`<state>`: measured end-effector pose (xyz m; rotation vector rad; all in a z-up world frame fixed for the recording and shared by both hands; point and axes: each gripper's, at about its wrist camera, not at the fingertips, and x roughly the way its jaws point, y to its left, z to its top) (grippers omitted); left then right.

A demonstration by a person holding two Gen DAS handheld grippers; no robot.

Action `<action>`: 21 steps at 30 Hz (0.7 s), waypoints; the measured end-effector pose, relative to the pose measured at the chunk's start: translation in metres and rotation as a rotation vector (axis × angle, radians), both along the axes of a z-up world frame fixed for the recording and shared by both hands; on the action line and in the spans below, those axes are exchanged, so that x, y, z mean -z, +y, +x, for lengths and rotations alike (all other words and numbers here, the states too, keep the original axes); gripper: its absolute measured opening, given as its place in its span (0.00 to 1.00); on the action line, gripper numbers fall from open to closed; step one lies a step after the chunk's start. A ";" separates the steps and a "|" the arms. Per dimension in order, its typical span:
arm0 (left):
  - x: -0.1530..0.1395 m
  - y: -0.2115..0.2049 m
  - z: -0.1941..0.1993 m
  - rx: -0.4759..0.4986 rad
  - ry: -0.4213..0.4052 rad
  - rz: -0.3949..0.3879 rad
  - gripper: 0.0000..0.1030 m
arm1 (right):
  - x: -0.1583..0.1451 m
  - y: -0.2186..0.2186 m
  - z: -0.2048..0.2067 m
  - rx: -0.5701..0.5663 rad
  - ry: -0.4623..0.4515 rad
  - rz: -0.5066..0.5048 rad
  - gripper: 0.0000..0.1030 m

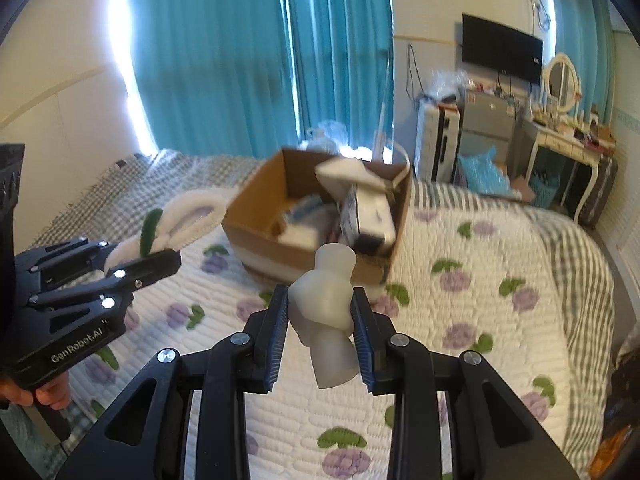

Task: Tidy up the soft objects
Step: 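Lower both held socks into the cardboard box and open both grippers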

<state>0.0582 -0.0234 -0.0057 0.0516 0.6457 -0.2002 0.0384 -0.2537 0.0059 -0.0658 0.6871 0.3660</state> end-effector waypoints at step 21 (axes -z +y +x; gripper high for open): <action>0.023 -0.008 0.151 -0.041 -0.018 0.048 0.30 | -0.043 0.020 0.136 -0.035 -0.115 -0.040 0.29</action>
